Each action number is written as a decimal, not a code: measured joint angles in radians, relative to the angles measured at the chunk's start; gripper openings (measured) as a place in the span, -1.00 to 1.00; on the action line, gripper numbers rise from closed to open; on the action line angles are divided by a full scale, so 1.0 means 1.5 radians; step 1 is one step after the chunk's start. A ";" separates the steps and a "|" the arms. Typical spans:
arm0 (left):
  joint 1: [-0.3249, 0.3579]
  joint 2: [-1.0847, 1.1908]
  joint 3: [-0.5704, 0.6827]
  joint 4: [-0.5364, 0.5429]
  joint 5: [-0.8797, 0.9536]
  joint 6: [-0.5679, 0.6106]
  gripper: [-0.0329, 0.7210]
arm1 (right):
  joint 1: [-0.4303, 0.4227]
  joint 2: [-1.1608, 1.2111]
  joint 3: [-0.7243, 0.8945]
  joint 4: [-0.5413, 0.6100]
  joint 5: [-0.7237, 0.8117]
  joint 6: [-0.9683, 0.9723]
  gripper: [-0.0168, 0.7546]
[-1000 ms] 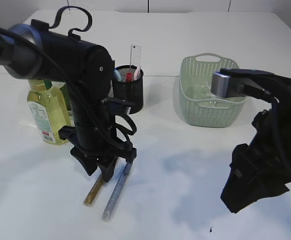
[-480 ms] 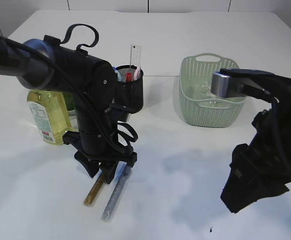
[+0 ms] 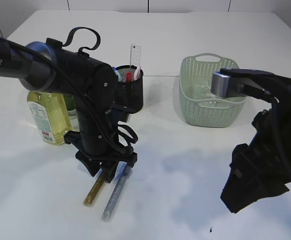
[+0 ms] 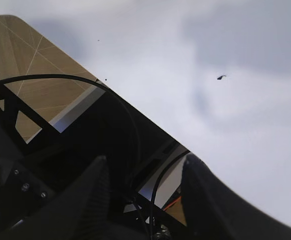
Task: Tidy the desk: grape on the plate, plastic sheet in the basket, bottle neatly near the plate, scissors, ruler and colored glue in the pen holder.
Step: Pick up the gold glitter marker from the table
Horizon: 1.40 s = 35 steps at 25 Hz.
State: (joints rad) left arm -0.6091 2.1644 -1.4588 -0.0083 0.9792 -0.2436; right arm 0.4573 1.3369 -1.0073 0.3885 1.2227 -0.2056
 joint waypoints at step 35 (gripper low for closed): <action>0.013 0.000 0.000 0.006 -0.049 -0.003 -0.18 | 0.000 0.000 0.000 0.000 0.000 -0.001 0.02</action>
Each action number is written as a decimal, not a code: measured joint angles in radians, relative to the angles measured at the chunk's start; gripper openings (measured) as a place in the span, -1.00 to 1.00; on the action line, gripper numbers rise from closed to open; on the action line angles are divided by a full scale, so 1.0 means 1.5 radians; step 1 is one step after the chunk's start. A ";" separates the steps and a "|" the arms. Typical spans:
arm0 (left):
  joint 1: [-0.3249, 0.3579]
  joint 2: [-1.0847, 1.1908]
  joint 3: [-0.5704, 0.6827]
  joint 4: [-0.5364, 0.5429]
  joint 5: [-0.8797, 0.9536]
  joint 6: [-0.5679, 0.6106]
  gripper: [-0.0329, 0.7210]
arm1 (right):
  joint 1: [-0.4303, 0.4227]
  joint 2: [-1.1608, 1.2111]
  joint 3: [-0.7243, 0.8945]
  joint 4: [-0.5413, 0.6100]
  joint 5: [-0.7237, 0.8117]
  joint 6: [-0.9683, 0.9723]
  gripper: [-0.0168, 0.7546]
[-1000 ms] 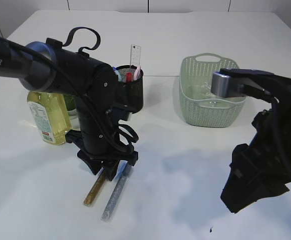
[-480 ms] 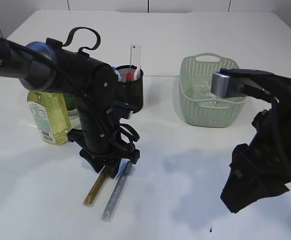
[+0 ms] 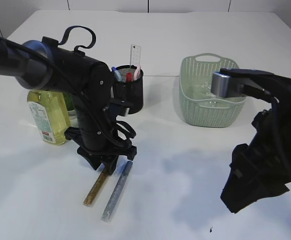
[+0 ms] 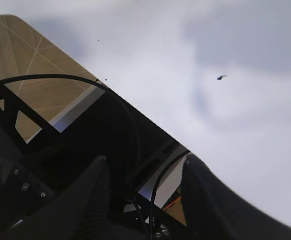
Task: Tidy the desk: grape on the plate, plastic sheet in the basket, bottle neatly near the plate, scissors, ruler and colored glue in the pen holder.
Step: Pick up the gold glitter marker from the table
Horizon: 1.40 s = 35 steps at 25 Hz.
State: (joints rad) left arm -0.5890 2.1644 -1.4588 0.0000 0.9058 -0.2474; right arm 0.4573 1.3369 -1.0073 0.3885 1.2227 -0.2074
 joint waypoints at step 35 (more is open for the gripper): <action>0.002 0.007 0.000 -0.031 0.030 0.013 -0.29 | 0.000 0.000 0.000 0.000 0.000 0.000 0.02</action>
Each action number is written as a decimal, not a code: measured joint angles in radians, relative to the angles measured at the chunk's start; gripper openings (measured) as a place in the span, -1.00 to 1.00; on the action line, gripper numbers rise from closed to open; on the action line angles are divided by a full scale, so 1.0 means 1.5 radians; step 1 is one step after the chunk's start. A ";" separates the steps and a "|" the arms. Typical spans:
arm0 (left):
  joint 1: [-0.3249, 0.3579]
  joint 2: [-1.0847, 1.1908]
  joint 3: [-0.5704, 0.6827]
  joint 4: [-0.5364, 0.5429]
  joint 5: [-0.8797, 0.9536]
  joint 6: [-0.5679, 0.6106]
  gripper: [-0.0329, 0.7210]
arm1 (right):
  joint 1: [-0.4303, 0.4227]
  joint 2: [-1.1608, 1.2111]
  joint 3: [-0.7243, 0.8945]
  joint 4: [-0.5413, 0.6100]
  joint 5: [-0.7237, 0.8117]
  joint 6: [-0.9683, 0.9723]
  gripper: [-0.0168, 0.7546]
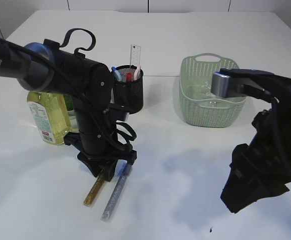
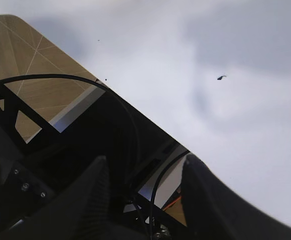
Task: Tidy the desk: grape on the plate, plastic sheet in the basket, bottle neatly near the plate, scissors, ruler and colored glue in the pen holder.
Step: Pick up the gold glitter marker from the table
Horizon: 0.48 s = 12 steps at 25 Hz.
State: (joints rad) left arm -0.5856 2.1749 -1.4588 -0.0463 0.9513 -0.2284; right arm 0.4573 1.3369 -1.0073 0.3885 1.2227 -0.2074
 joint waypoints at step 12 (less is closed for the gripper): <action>0.000 0.006 0.000 0.000 0.003 0.003 -0.57 | 0.000 0.000 0.000 0.000 0.000 0.000 0.02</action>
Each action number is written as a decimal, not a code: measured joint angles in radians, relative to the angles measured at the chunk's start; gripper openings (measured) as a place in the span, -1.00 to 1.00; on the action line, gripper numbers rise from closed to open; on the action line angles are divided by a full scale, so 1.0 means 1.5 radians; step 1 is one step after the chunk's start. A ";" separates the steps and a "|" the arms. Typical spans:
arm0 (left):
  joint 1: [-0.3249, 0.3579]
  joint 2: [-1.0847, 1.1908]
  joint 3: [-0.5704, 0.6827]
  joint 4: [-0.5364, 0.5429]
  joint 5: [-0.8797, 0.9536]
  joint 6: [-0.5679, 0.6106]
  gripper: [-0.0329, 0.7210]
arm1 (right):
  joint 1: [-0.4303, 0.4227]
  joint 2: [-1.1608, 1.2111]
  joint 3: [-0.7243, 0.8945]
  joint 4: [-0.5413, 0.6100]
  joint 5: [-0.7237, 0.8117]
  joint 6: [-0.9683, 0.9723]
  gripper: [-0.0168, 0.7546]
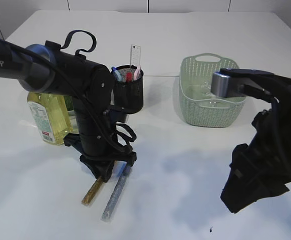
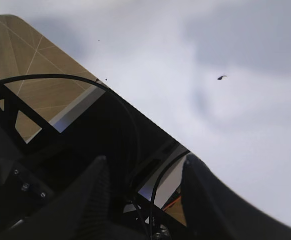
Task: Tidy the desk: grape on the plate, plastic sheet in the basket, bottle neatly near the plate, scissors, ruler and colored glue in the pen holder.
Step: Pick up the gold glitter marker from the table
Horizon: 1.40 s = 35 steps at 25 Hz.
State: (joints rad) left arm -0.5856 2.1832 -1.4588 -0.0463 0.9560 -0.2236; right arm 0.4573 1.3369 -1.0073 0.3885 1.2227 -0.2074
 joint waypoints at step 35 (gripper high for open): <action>0.000 -0.238 0.197 0.047 -0.501 0.004 -0.81 | 0.000 0.000 0.000 0.000 0.000 0.000 0.02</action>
State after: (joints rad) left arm -0.5856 1.8259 -1.1627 0.0239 0.2041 -0.2176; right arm 0.4573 1.3369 -1.0073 0.3885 1.2227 -0.2074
